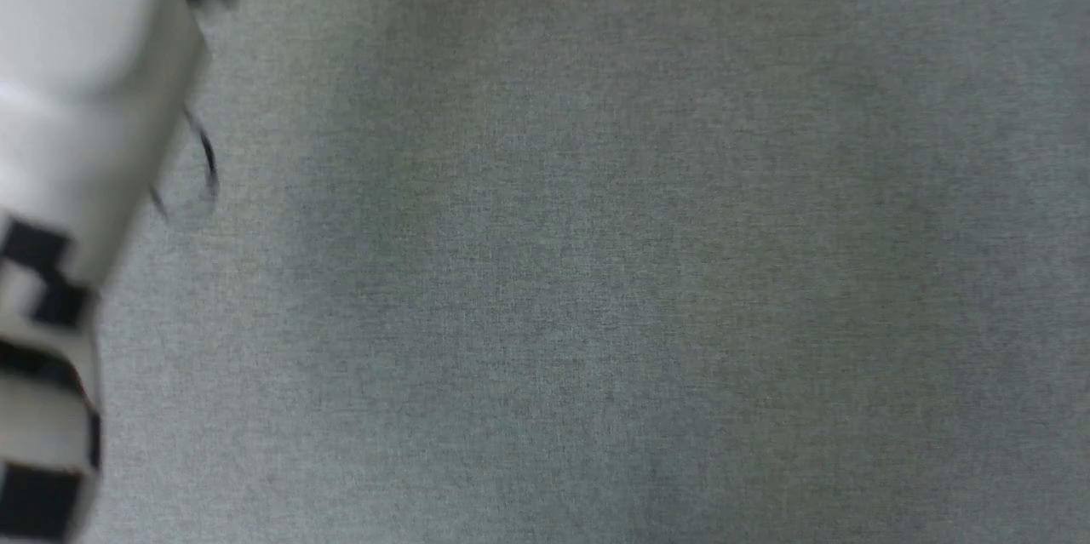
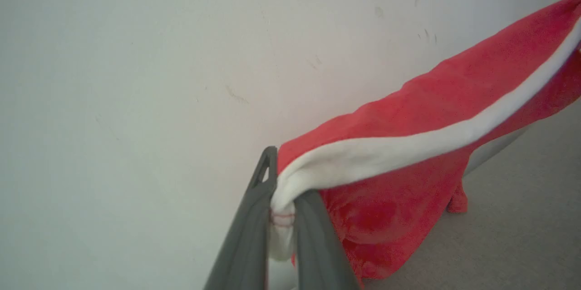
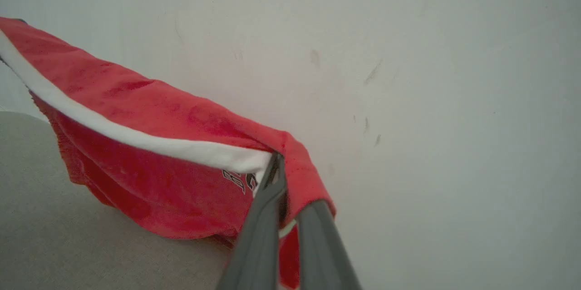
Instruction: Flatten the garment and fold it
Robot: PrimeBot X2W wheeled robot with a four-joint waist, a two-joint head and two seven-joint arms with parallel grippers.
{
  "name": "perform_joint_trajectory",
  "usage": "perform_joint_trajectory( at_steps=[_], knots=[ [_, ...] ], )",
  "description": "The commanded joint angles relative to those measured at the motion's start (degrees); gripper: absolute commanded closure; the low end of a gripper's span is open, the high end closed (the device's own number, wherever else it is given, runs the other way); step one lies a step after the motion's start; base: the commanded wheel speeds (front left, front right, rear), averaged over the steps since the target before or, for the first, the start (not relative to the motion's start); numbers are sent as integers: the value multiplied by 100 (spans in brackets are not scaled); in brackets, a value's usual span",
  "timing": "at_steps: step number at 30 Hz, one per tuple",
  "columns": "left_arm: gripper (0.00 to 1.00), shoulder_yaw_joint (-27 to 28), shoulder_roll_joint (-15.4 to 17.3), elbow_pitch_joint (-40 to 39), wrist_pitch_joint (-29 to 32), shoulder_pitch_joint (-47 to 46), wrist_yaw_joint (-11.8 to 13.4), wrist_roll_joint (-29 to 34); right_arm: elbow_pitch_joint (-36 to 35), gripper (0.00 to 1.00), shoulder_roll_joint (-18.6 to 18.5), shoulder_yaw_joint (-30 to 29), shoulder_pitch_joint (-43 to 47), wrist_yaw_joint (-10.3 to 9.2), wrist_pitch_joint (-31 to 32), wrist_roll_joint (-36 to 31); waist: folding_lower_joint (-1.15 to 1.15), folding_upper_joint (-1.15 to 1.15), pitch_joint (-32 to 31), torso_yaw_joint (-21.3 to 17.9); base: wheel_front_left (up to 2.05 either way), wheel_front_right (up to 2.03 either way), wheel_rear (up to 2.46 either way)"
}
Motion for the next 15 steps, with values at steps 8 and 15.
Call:
perform_joint_trajectory(
  at_steps=[8,15],
  knots=[
    [100,261,187,-976,-73,2729,503,-107,-338,100,-430,1044,1889,-5,-563,589,-1,0,-832,-120,0,0,0],
    [100,311,451,-1817,-74,4811,708,-11,-1165,100,-1111,1605,3678,-5,-596,909,-1,0,-1662,-146,0,0,0]
  ],
)
